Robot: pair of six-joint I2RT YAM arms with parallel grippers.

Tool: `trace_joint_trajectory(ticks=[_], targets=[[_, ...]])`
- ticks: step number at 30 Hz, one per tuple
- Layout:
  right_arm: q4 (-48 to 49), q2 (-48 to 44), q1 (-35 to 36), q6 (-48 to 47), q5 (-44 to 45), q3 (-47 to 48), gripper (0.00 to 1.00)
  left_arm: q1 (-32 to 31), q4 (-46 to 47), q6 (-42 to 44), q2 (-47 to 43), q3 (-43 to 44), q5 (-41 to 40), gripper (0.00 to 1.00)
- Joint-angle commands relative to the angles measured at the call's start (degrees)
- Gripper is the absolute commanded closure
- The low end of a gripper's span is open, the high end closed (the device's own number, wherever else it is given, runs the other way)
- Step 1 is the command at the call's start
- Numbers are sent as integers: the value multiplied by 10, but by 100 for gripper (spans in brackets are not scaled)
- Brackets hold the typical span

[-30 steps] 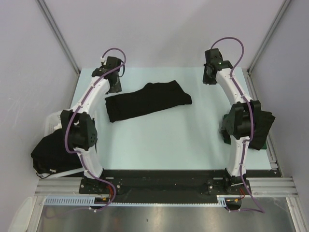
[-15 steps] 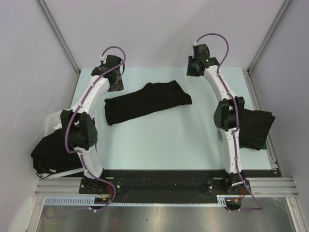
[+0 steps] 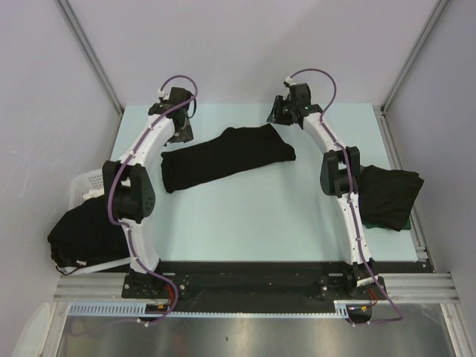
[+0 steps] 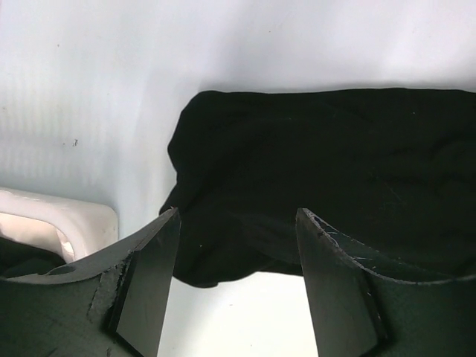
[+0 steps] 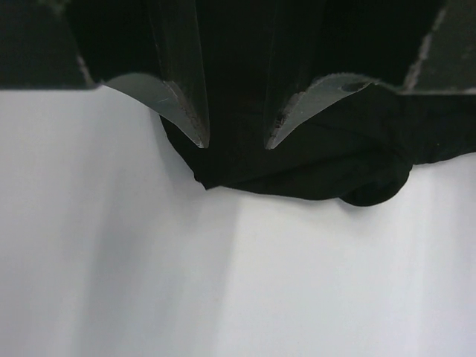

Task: Fold and stack the t-shirts
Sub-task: Flatten out the tshirt

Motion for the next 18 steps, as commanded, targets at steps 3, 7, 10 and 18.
trace_joint_trajectory(ticks=[3,7,10,18], targets=[[96,30,4,20,-34,46,59,-2,-5,-12,-9,30,18,32],[103,39,5,12,-37,46,59,-5,-1,-6,-22,15,21,32],[104,42,4,2,-36,45,59,-7,6,-4,-32,0,28,32],[115,48,0,-12,-34,36,57,-10,16,1,-52,-22,46,31]])
